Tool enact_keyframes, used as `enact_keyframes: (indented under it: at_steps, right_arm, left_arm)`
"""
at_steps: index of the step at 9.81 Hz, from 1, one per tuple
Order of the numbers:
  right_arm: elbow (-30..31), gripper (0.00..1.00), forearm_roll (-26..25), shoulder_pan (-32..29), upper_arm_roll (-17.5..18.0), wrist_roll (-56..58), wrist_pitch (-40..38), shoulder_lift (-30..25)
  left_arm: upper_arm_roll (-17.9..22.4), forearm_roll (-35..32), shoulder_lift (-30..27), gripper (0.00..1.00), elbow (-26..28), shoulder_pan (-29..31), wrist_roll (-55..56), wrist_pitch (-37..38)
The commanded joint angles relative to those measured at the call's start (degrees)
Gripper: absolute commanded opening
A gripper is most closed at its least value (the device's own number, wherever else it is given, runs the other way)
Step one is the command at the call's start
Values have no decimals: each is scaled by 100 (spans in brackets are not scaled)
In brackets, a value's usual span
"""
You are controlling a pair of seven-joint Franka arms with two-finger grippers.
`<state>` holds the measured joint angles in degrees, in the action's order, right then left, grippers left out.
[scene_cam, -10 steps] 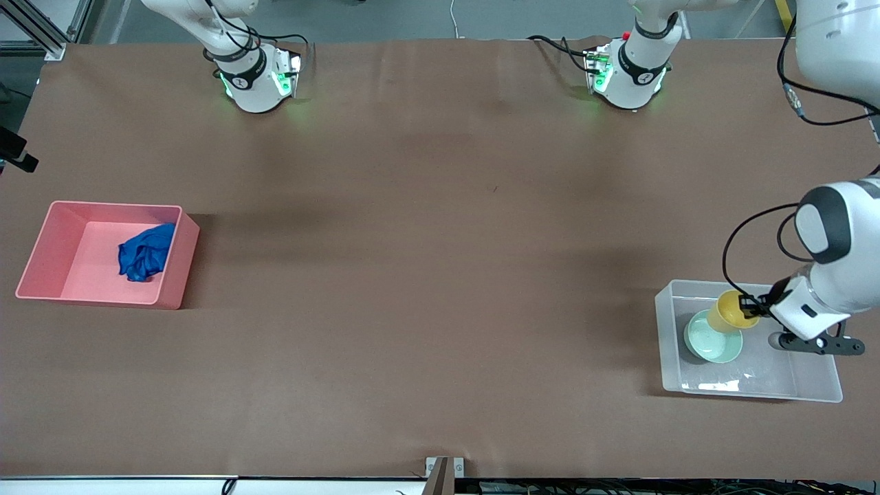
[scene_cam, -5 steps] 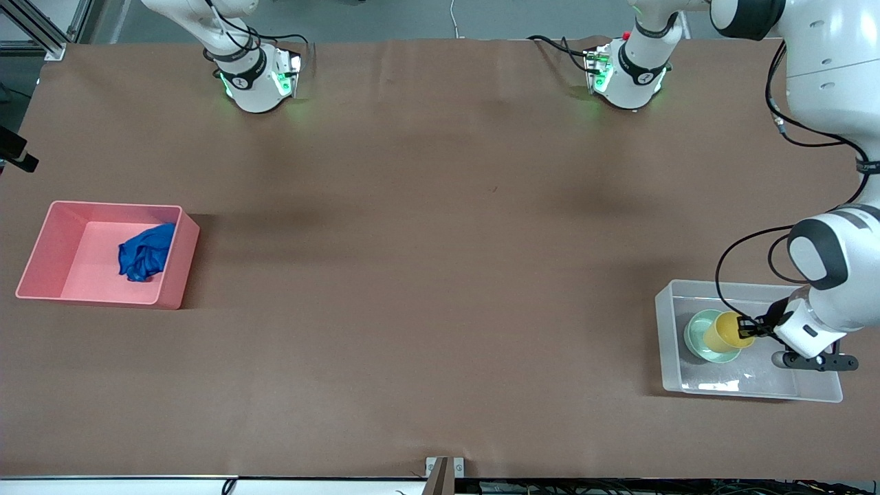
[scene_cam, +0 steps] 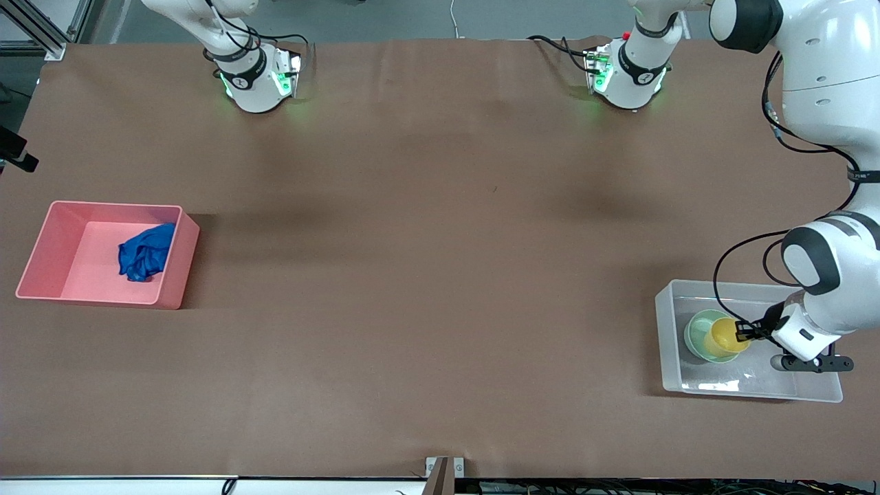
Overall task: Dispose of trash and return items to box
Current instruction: 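Lower the cup into the green bowl and open the left gripper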
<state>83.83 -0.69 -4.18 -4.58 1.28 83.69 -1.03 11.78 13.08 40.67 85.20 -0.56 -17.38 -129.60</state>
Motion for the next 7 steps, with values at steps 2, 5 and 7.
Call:
enact_keyframes:
  at_steps: [2, 5, 7]
  right_arm:
    - [-25, 100, 87, -83, 45, -5, -46, -3]
    - [-25, 100, 87, -92, 45, -5, -46, -3]
    - [-25, 100, 87, -92, 45, -5, -46, -3]
  left_arm:
    - [-26, 46, -584, 100, 49, -137, 15, 205]
    - [-166, -216, -1761, 100, 145, -190, 24, 1407]
    - [-569, -980, -2761, 100, 600, -181, 382, 1901]
